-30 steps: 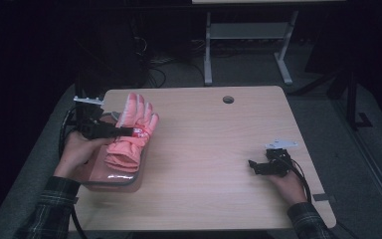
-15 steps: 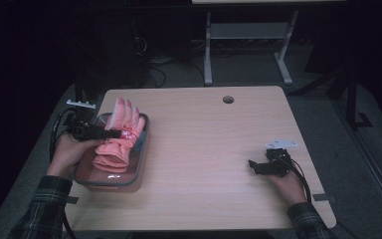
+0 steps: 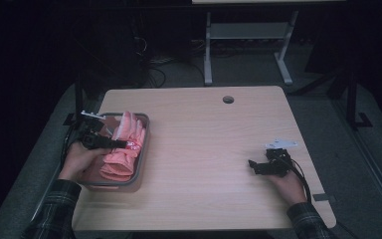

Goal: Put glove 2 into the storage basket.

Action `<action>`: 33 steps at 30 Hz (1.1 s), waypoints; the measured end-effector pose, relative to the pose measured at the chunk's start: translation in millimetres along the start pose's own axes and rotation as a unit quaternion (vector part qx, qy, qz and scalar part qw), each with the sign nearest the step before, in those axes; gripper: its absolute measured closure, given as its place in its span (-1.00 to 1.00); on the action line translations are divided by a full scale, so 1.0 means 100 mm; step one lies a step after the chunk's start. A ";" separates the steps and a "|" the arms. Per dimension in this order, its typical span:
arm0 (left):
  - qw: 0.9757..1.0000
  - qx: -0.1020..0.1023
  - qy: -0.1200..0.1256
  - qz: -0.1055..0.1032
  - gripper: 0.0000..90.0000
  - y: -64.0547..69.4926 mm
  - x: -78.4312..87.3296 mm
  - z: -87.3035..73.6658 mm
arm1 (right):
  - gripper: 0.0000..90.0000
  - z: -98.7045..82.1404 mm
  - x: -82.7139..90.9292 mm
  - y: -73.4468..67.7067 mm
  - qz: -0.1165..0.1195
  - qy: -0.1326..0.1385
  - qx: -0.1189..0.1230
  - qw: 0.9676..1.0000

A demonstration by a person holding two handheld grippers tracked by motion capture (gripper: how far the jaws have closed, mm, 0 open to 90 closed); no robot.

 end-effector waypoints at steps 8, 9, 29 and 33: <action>1.000 0.014 0.002 -0.013 0.20 -0.10 -0.12 -0.10 | -0.71 0.00 0.00 0.00 0.000 0.000 0.000 1.000; 1.000 0.016 0.001 -0.013 0.17 -0.11 -0.12 -0.09 | -0.71 0.00 0.00 0.00 0.000 0.000 0.000 1.000; 0.998 -0.026 0.048 0.026 -0.70 0.06 0.36 0.02 | -0.71 0.00 0.00 0.00 -0.002 0.000 -0.002 1.000; 0.997 -0.038 0.069 0.022 -0.70 0.17 0.41 0.05 | -0.71 0.00 0.00 -0.01 -0.002 -0.001 -0.003 1.000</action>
Point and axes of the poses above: each handheld gripper's, and its own axes: x roughly backward along the jaws, z roughly out of its top, y roughly to its right, the point moved 1 cm from there along -x, roughly forward along the jaws, and after that the axes turned 11 degrees about x, right-handed, at the moved point
